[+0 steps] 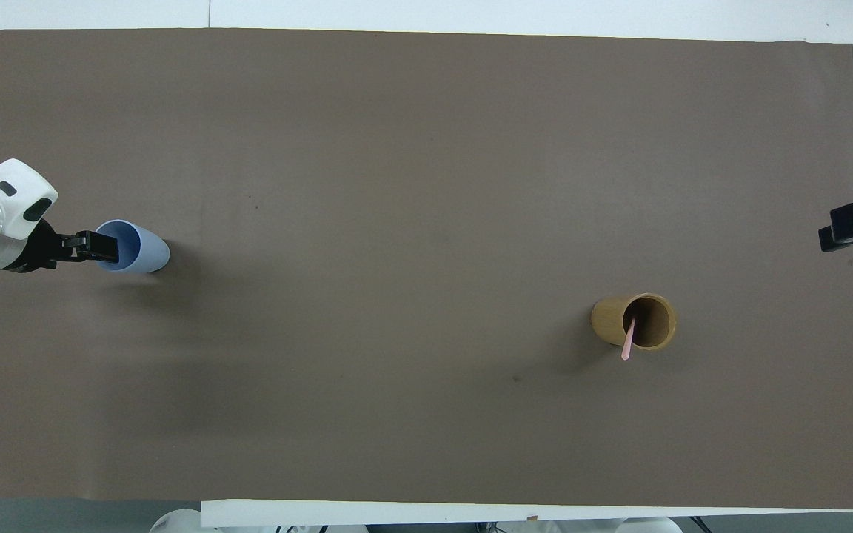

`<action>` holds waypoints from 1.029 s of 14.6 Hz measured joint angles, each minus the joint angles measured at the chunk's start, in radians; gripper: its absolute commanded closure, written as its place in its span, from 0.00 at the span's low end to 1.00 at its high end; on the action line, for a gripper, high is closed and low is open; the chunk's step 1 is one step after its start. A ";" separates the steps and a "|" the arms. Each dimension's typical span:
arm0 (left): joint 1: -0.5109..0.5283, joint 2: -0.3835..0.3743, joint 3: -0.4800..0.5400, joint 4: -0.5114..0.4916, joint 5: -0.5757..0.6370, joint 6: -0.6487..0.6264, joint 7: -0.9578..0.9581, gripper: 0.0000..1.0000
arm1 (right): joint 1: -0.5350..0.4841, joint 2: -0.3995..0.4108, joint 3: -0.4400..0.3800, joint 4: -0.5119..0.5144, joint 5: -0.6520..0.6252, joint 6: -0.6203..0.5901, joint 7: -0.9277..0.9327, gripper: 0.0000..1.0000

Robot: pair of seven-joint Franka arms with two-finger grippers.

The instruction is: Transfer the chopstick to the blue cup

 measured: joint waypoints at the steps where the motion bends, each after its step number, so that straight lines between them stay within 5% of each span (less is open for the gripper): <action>1: 0.000 0.007 0.000 0.000 0.000 0.009 0.000 0.58 | 0.000 0.000 0.000 0.000 0.000 0.000 0.000 0.00; 2: 0.000 0.012 0.000 0.000 0.000 0.013 -0.003 0.96 | 0.000 0.000 0.000 0.000 0.000 0.000 0.000 0.00; 3: 0.000 0.014 0.000 0.000 0.000 0.014 -0.006 1.00 | 0.000 0.000 0.000 0.000 0.000 0.000 0.000 0.00; 9: -0.047 0.016 -0.001 0.009 -0.001 0.025 -0.105 1.00 | 0.000 0.000 0.000 0.000 0.000 0.000 0.000 0.00; 15: -0.435 0.030 -0.013 0.054 -0.001 0.014 -0.506 1.00 | 0.000 0.000 0.001 0.000 0.000 0.000 0.000 0.00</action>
